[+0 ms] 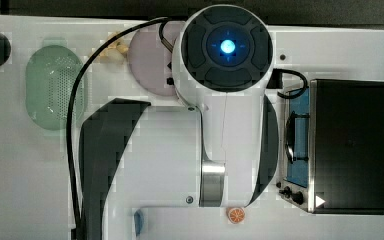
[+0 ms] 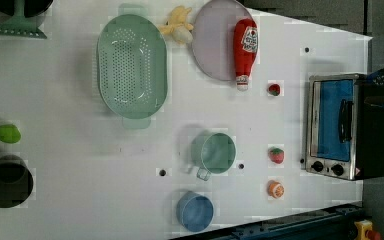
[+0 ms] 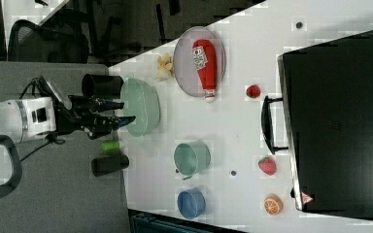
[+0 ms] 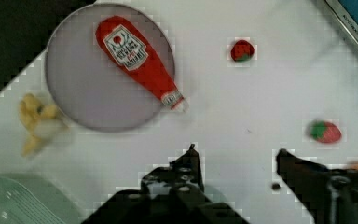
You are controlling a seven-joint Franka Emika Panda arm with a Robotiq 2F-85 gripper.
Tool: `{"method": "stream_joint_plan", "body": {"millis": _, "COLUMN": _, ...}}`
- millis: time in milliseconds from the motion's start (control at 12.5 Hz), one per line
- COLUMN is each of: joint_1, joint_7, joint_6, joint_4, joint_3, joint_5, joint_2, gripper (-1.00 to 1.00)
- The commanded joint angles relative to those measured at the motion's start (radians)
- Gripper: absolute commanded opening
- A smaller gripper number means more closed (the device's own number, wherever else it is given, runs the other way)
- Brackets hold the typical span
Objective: Pick ketchup from plate and place it on table.
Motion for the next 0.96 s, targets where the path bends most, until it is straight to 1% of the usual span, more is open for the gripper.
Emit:
{"method": "stream_joint_plan", "body": {"millis": 80, "joint_1": -0.073, "joint_7": 0.075, "joint_6": -0.096, "joint_4": -0.103, "joint_3": 0.054, "joint_5": 0.000, "joint_2": -0.136, "gripper": 0.58}}
{"method": "stream_joint_plan", "body": {"millis": 240, "joint_1": -0.071, "joint_7": 0.068, "joint_6": -0.081, "joint_4": -0.103, "joint_3": 0.056, "joint_5": 0.000, "joint_2": -0.124, "gripper": 1.00}}
{"method": "stream_joint_plan", "body": {"millis": 480, "joint_1": -0.067, "joint_7": 0.049, "joint_6": -0.033, "joint_4": -0.102, "joint_3": 0.059, "joint_5": 0.000, "joint_2": -0.075, "gripper": 1.00}}
{"method": "stream_joint_plan", "body": {"millis": 960, "joint_1": -0.063, "joint_7": 0.031, "joint_6": 0.063, "joint_4": -0.096, "joint_3": 0.077, "joint_5": 0.000, "joint_2": 0.079, "gripper": 1.00}}
